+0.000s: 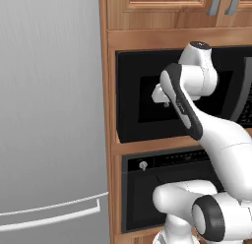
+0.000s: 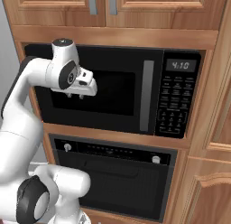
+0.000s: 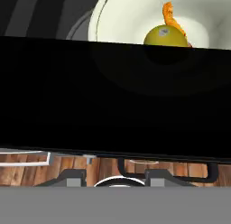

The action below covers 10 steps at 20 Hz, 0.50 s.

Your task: The microwave is finished heating the shrimp and lemon. Take the bowl containing the food and place it on the dining counter.

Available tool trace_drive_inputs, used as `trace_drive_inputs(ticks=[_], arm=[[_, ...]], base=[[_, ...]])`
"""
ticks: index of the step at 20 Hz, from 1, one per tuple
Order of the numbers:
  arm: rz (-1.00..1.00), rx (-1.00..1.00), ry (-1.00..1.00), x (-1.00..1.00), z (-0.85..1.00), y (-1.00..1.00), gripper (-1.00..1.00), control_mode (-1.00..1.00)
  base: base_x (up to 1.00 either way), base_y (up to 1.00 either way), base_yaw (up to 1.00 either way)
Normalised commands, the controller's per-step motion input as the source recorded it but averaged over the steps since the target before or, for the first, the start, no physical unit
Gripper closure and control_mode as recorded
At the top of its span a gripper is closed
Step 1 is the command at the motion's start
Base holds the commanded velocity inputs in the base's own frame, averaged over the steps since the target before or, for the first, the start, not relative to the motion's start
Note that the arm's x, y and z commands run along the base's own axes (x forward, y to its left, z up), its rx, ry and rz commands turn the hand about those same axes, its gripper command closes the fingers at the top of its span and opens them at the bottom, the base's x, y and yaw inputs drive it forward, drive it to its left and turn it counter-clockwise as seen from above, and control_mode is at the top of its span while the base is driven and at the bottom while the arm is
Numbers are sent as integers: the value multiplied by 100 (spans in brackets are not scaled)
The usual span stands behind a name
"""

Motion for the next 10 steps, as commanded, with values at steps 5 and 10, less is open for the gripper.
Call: trace_drive_inputs(ticks=[5,10], arm=[[0,0,-15,-54,-1,0,-100,-100],[0,0,-29,-79,0,0,-100,-100]], base=[[0,0,0],[0,0,0]])
